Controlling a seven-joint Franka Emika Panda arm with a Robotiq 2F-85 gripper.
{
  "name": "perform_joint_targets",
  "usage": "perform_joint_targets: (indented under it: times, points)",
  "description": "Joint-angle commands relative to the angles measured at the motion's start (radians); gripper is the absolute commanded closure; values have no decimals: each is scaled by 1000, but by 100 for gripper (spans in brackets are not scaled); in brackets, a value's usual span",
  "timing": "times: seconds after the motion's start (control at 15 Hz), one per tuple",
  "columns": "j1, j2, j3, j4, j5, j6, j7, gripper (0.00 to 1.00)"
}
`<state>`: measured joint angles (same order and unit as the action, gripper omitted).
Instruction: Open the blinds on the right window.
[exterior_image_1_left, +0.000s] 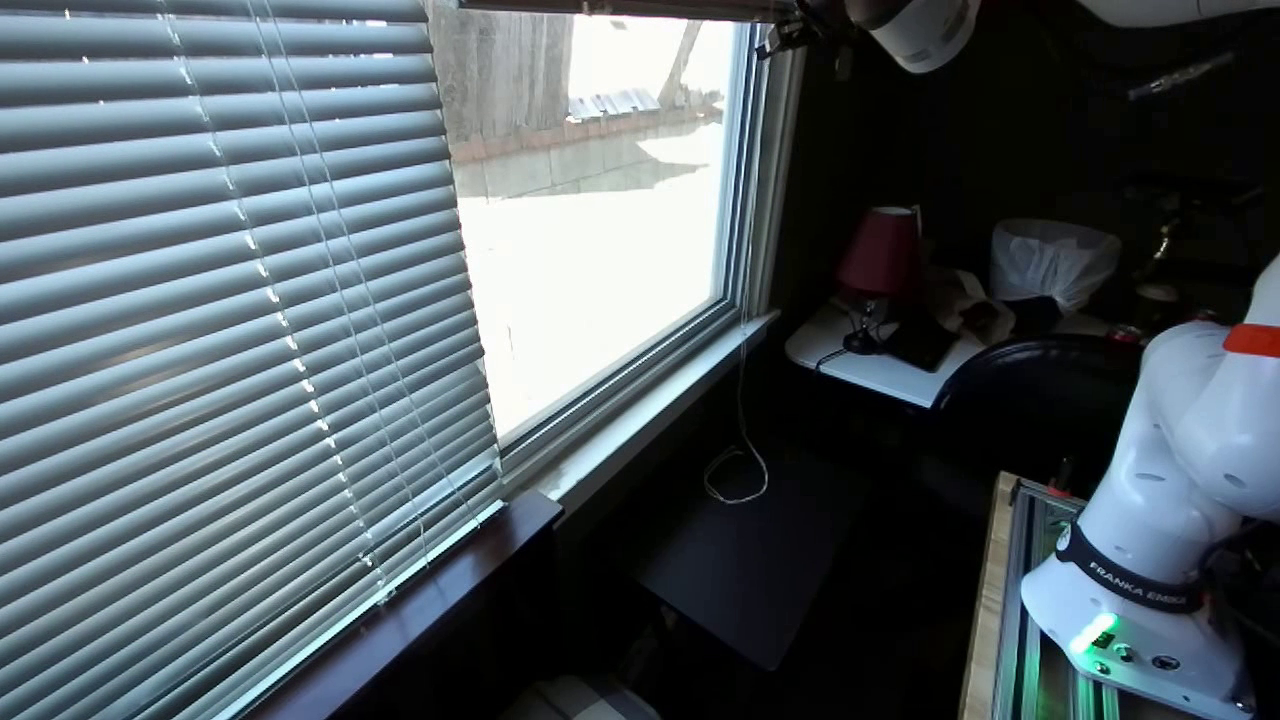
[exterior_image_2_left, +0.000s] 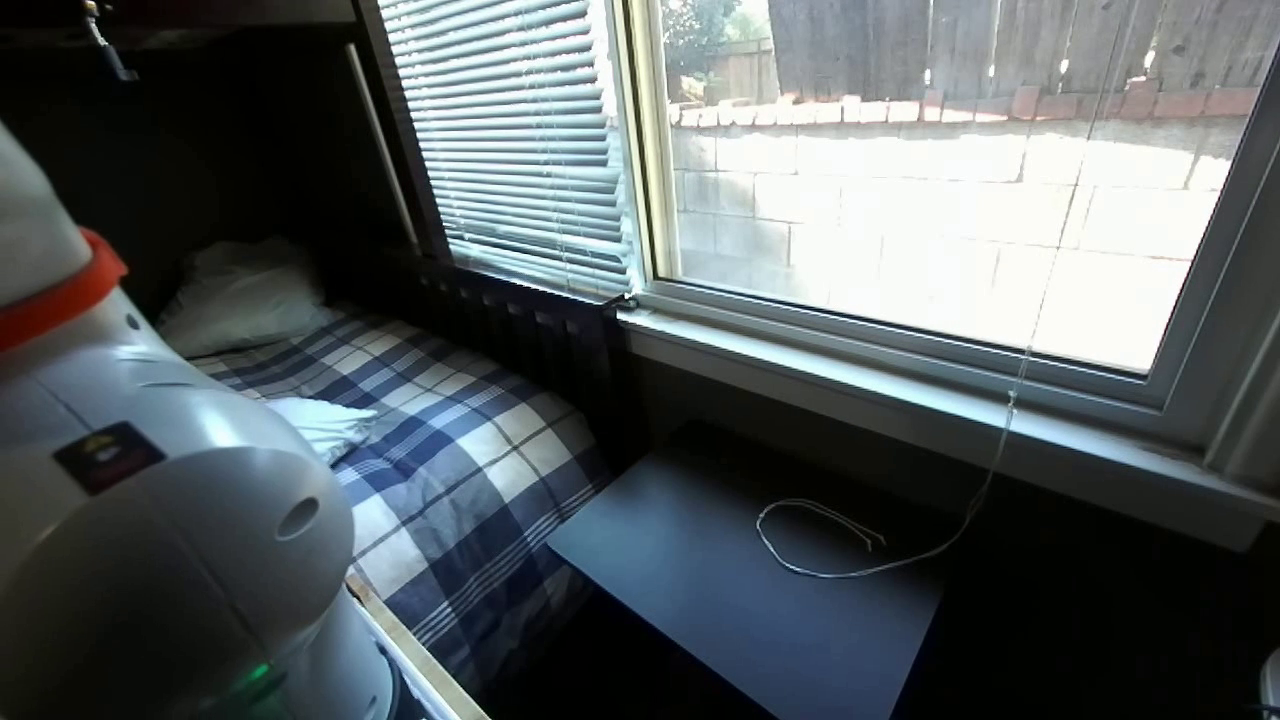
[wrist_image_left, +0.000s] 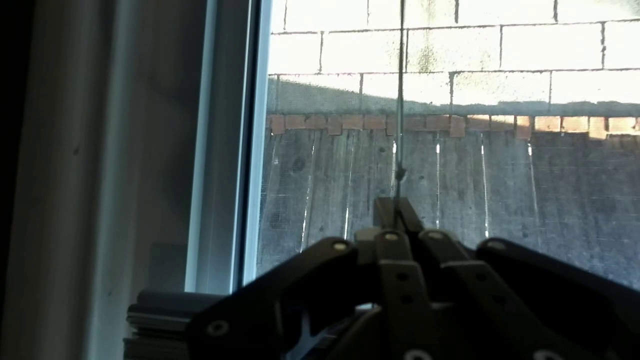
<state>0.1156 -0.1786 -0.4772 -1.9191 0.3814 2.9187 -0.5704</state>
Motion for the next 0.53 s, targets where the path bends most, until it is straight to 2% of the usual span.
perform_joint_targets:
  times: [0.0, 0.47]
  points:
    - [1, 3, -9, -6, 6, -38, -9, 100]
    - [-2, 37, -14, -122, 15, -66, -15, 100]
